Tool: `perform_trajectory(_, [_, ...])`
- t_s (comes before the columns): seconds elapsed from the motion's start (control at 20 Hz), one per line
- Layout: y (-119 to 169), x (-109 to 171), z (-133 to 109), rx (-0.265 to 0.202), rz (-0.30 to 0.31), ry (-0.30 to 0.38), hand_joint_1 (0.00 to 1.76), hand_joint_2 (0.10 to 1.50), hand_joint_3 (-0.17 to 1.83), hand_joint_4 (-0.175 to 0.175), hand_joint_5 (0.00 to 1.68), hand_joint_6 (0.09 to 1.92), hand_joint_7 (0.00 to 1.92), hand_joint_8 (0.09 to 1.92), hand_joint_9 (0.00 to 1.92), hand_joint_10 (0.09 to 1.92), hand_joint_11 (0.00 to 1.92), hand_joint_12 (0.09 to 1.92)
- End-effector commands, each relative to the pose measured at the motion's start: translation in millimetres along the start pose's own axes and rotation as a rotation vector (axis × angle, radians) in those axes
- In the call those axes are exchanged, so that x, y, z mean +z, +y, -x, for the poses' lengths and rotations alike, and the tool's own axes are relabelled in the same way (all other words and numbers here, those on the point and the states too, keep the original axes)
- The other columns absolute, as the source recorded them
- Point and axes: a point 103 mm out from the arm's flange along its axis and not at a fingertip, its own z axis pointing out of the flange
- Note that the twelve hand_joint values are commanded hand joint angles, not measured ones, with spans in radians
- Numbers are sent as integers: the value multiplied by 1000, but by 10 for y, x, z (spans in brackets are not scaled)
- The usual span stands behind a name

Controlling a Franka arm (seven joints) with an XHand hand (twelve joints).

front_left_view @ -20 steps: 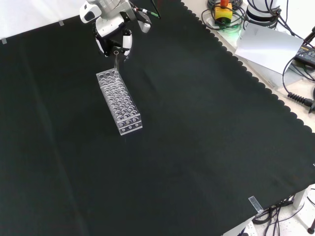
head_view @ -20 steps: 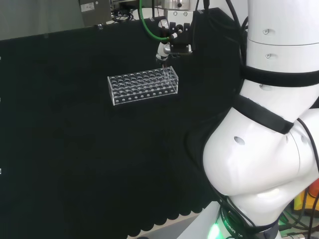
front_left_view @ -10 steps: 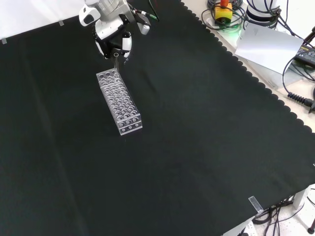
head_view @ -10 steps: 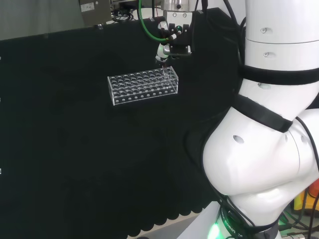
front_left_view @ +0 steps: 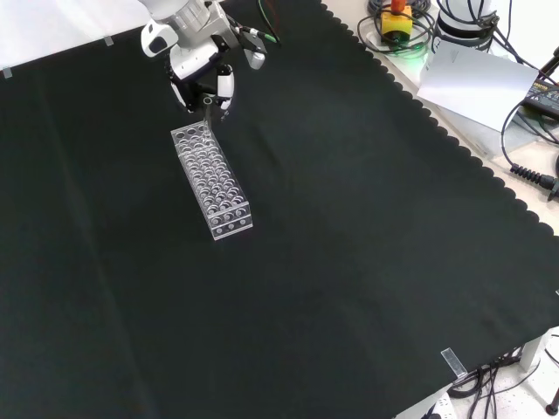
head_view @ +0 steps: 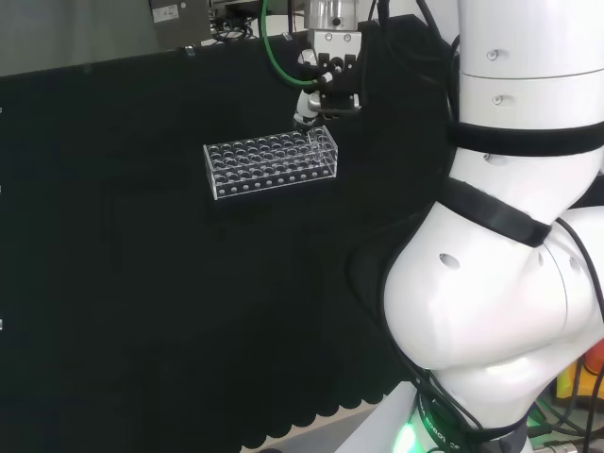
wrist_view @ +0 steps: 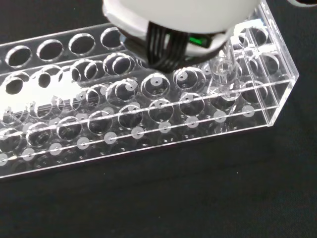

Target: Put the test tube back in the rack.

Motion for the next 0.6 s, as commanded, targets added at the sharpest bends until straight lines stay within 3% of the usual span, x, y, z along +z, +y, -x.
perform_trajectory(0.05, [17, 5, 25, 1, 6, 4, 1331, 695, 545, -175, 1432, 87, 1388, 689, 1591, 633, 1286, 863])
perform_trajectory(0.6, [109, -66, 97, 17, 16, 11, 1331, 696, 544, -175, 1432, 87, 1387, 690, 1590, 634, 1285, 864])
